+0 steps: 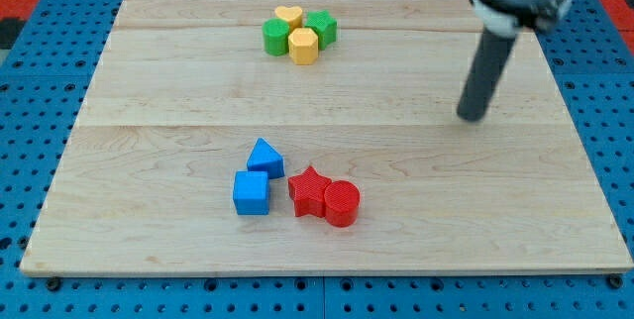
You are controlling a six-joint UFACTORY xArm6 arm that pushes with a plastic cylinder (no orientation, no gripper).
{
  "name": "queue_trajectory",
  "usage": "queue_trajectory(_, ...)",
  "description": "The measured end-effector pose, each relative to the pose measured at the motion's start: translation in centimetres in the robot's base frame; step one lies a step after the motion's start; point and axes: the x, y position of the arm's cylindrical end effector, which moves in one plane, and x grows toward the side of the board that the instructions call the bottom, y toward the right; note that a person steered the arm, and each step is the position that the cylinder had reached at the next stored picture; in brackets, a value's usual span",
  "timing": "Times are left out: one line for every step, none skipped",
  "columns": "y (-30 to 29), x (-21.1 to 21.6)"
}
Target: Move red blocks into the blue blocks
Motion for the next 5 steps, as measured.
queue_trajectory(-0.7,8.2)
queue_trajectory(-9.1,13.5)
queue_trajectory(-15.9,6.8)
queue_trajectory(-20.2,-2.3)
queue_trajectory(-20.3,-2.5)
